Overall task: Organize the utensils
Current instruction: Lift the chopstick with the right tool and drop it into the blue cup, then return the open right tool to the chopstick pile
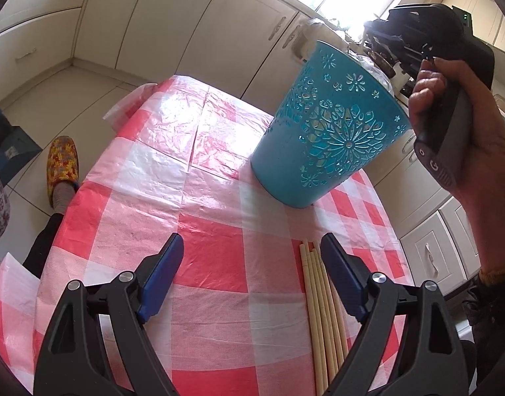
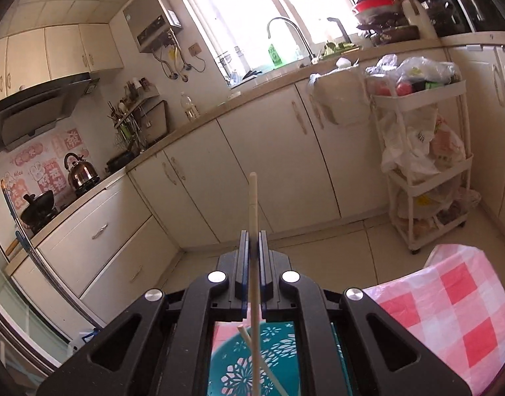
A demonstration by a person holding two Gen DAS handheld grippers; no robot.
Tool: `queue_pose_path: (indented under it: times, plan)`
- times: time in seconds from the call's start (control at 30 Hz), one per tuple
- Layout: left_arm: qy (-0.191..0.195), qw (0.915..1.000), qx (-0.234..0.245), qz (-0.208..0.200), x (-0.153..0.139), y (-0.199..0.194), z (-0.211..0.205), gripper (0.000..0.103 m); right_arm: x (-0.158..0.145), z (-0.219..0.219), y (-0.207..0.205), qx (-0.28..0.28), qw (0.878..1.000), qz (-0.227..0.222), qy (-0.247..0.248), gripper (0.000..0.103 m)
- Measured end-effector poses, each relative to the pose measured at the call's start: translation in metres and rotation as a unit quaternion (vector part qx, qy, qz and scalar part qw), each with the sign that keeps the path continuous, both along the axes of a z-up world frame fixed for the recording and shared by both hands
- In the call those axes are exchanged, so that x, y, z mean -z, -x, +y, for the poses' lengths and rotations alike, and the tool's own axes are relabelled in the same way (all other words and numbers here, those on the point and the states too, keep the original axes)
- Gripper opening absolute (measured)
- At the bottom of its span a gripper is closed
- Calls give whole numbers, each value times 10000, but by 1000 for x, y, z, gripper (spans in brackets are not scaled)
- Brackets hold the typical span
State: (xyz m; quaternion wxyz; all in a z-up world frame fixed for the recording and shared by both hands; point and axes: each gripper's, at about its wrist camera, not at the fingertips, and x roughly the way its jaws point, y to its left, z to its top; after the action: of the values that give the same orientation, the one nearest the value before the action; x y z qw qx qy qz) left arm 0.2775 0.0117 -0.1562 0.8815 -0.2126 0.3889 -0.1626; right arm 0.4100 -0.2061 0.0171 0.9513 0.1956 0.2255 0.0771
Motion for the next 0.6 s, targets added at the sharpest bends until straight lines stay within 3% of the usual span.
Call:
queue_pose_path:
  times: [0.13, 0.27, 0.4, 0.53, 0.6]
  plan:
    - [8, 10000, -32, 8, 0, 0, 1, 81, 5, 6, 5, -197, 9992, 266, 206, 7]
    - [-5, 10000, -69, 25, 0, 1, 2, 81, 1, -2, 33, -375, 9989, 211, 195, 9]
    - [-20, 9999, -99, 29, 0, 1, 3, 81, 6, -17, 85, -510, 9981, 232, 257, 25]
    - [-33, 9999, -114, 12, -1, 1, 3, 81, 54, -27, 149, -650, 9929, 866, 494, 26]
    - [-55, 9999, -122, 19, 0, 1, 2, 81, 88, -28, 173, -742, 9867, 1324, 578, 21]
